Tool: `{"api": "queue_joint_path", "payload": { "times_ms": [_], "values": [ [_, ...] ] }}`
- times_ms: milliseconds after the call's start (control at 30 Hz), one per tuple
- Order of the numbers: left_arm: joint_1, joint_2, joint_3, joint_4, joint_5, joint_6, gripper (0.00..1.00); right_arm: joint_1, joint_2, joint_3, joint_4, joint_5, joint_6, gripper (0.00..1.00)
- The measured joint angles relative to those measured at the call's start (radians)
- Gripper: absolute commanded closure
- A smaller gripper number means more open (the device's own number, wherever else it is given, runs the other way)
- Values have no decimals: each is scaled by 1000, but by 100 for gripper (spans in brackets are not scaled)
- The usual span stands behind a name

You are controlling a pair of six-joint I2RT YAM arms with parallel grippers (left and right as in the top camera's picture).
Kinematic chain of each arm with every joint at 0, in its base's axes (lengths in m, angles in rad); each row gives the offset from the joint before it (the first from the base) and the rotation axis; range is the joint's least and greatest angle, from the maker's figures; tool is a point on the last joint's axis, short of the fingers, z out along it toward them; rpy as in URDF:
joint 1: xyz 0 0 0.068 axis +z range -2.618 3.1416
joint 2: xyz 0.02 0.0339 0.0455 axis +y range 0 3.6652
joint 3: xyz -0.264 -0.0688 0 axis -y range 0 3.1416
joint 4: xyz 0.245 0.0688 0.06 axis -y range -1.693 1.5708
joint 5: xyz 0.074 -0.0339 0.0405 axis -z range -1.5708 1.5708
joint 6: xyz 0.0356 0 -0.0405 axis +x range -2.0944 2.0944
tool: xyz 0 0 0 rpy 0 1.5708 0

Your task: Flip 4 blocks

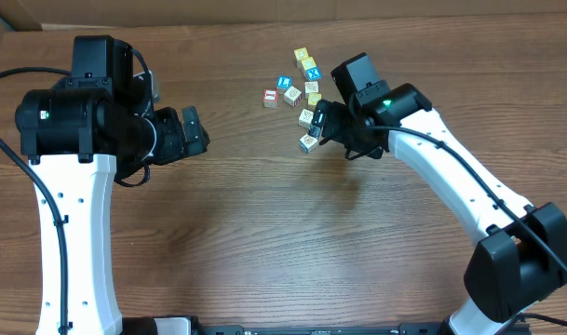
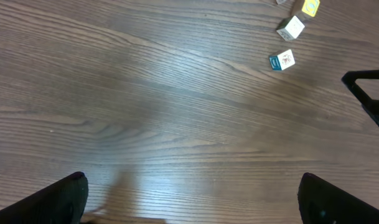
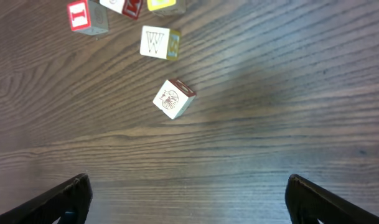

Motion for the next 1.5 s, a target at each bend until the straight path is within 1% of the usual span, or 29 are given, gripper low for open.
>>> {"api": "queue_joint_path", "payload": {
  "times_ms": [433, 1000, 1267, 1500],
  "values": [
    [0, 0, 0, 0, -8, -3, 0, 7, 0, 0, 127, 70, 0, 0],
    [0, 0, 0, 0, -11, -3, 0, 6, 5, 0, 197, 134, 0, 0],
    [0, 0, 0, 0, -11, -3, 0, 7, 87, 0, 242, 163, -1, 0],
    [0, 0, 0, 0, -11, -3, 0, 6, 173, 0, 310, 166, -31, 0]
  ]
}}
